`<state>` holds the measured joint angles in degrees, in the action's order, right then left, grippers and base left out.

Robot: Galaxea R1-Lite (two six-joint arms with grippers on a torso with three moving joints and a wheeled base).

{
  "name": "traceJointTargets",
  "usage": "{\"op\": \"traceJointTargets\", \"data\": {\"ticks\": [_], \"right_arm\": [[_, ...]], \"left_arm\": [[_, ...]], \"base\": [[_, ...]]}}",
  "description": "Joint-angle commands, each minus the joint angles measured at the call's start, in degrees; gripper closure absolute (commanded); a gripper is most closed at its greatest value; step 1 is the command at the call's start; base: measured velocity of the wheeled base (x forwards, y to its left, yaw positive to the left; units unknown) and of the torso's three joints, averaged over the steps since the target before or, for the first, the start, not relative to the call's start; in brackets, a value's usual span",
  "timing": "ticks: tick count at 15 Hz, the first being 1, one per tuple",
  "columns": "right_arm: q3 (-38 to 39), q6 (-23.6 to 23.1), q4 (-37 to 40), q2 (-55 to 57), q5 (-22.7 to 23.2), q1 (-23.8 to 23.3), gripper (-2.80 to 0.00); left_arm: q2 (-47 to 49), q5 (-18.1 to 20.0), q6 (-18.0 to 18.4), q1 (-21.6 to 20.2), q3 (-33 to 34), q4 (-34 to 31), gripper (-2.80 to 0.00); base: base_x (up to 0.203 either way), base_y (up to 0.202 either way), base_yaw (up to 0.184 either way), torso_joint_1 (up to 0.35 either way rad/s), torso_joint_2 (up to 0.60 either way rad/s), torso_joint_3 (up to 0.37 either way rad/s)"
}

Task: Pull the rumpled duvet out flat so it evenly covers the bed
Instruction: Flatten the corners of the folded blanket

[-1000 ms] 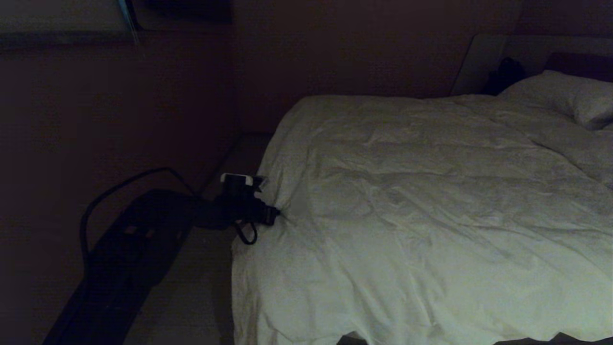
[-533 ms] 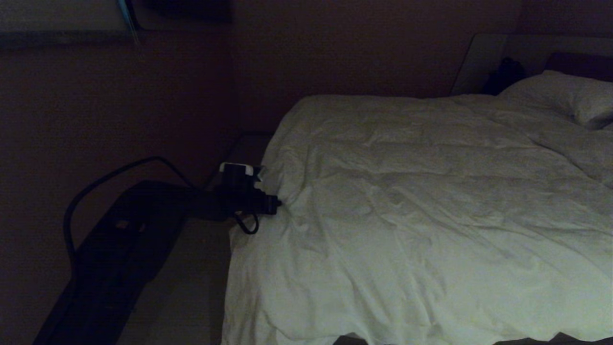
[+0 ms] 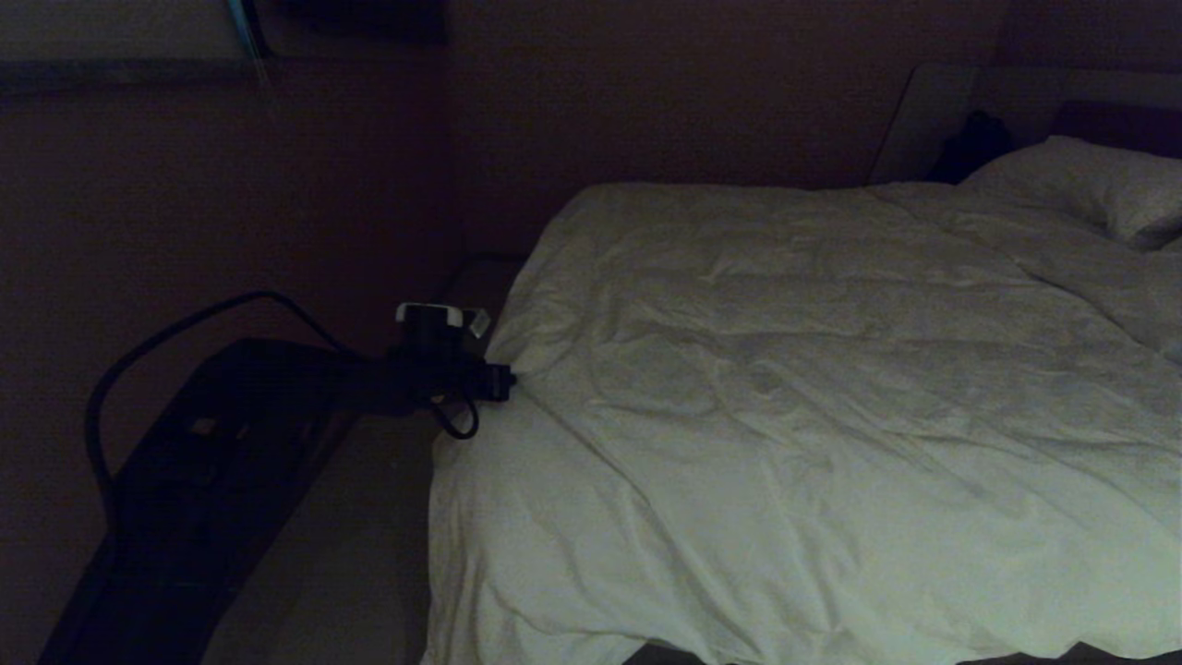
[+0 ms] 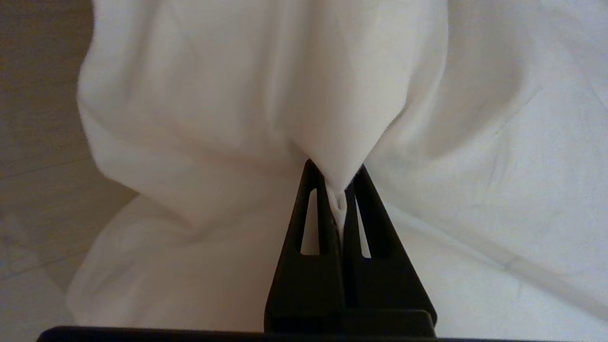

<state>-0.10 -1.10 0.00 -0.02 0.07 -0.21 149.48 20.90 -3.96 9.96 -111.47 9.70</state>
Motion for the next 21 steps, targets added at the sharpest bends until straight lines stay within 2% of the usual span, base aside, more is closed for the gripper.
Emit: {"op": "traceJointTargets", "data": {"ticks": [1,4,6,11,19,21], "right_arm": [[0.0,0.0,0.0,0.0,0.0,0.0,0.00],[0.0,0.0,0.0,0.0,0.0,0.0,0.00],[0.0,0.0,0.0,0.0,0.0,0.0,0.00],[0.0,0.0,0.0,0.0,0.0,0.0,0.00],[0.0,0.0,0.0,0.0,0.0,0.0,0.00],[0.0,0.0,0.0,0.0,0.0,0.0,0.00]], "left_arm": [[-0.1,-0.4,0.1,-1.2,0.2,0.1,0.00],[-0.1,-2.2,0.2,-1.3,0.5,0.3,0.00],[0.5,-5.5,0.3,-1.3,0.5,0.8,0.00],[-0.6,-6.0,0.3,-1.7,3.5,1.0,0.00],[-8.7,-6.7,0.2,-0.9,19.3,5.9,0.00],[-8.9,-6.6,0.0,-0.5,20.1,6.8,0.00]], "base": [[0.000,0.000,0.000,0.000,0.00,0.000],[0.000,0.000,0.000,0.000,0.00,0.000],[0.000,0.000,0.000,0.000,0.00,0.000],[0.000,0.000,0.000,0.000,0.00,0.000],[0.000,0.000,0.000,0.000,0.00,0.000],[0.000,0.000,0.000,0.000,0.00,0.000]]}}
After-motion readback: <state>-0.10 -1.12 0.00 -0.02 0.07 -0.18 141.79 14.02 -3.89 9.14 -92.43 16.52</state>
